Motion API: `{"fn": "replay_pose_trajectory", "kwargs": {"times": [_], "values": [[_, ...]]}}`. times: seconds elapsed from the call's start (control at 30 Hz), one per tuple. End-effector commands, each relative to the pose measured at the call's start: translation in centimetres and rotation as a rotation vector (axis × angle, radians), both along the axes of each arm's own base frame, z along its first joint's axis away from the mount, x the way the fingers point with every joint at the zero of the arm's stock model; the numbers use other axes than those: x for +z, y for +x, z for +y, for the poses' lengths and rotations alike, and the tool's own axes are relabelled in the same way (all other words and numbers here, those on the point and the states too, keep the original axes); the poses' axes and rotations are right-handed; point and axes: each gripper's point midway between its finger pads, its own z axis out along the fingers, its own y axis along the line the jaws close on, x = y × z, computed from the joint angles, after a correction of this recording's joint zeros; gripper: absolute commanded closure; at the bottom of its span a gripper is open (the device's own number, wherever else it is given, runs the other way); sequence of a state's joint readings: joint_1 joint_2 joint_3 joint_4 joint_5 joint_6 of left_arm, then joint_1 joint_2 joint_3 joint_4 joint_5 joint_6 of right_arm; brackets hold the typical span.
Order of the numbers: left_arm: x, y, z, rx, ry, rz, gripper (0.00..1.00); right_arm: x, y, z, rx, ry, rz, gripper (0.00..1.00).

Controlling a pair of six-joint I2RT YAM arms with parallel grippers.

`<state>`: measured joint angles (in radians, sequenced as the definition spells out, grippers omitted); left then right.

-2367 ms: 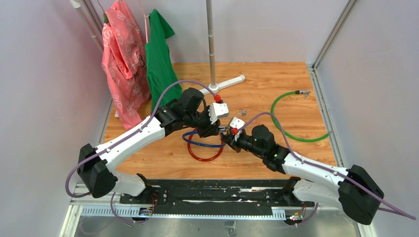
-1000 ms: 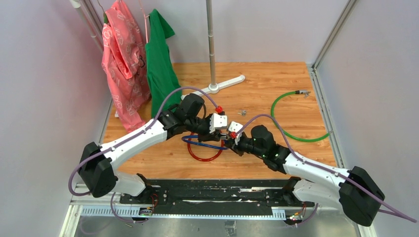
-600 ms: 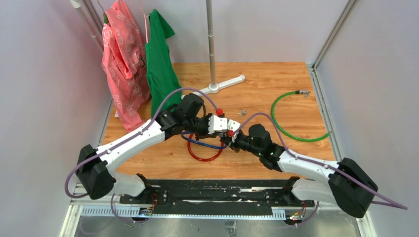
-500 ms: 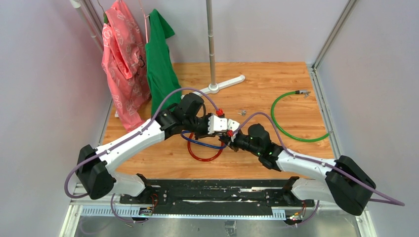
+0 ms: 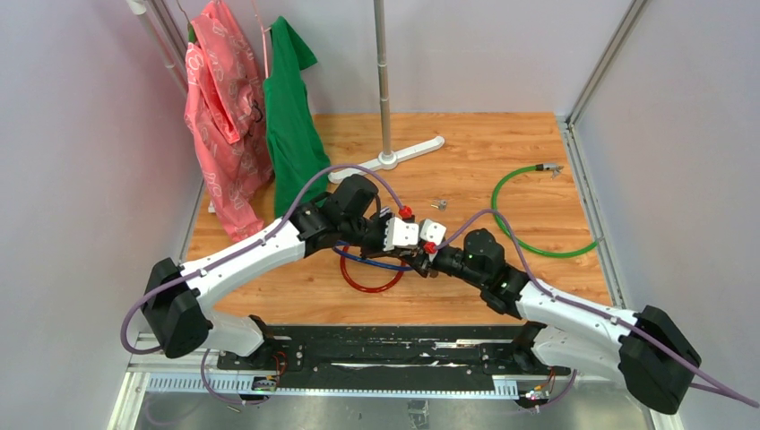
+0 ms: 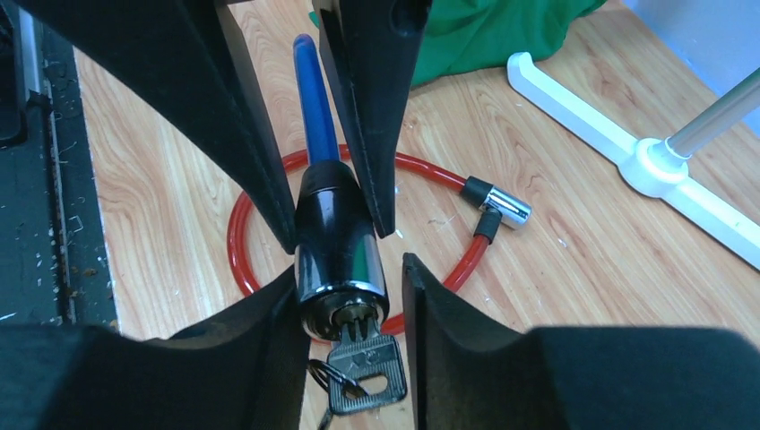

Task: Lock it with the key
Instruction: Lock the lock.

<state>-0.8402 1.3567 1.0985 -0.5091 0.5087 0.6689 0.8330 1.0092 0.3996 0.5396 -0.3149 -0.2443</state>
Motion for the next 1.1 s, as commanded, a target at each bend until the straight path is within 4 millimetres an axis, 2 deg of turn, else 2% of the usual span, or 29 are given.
{"fn": "replay_pose_trajectory", "kwargs": {"times": [0.0, 0.1, 0.27, 0.4, 0.53, 0.63, 0.8, 0.9, 1.0, 1.07], "values": [[-4.3, -2.1, 2.6, 0.010, 0.158, 0.120, 1.00, 1.0, -0.8, -0.5, 0.018, 0.002, -0.029, 0.56], [-4.3, -2.0, 2.6, 0.010, 0.158, 0.112, 1.00, -0.2, -1.7, -1.2, 0.034, -0.044, 0.008, 0.46], [-4.4, -1.9, 2.6, 0.019, 0.156, 0.109, 1.00, -0.7, -2.3, -2.3, 0.005, -0.070, 0.068, 0.27], [-4.4, -1.9, 2.6, 0.020, 0.155, 0.115, 1.00, 0.0, -3.2, -3.3, 0.006, -0.078, 0.092, 0.26], [-4.5, -2.1, 2.7, 0.019, 0.158, 0.115, 1.00, 1.2, -5.9, -3.7, 0.095, -0.085, 0.179, 0.26], [-4.5, -2.1, 2.7, 0.017, 0.152, 0.116, 1.00, 2.5, -7.3, -4.3, 0.101, -0.077, 0.264, 0.27], [-4.4, -2.1, 2.5, 0.016, 0.144, 0.113, 1.00, 5.6, -5.4, -6.4, -0.153, 0.055, 0.405, 0.26], [-4.3, -2.1, 2.5, 0.016, 0.143, 0.114, 1.00, 6.5, -3.9, -7.5, -0.329, 0.164, 0.595, 0.28], [-4.2, -2.0, 2.5, 0.014, 0.145, 0.110, 1.00, 5.8, -3.2, -7.9, -0.429, 0.211, 0.791, 0.29], [-4.2, -2.1, 2.5, 0.012, 0.145, 0.109, 1.00, 5.4, -3.3, -7.6, -0.423, 0.230, 0.912, 0.29]]}}
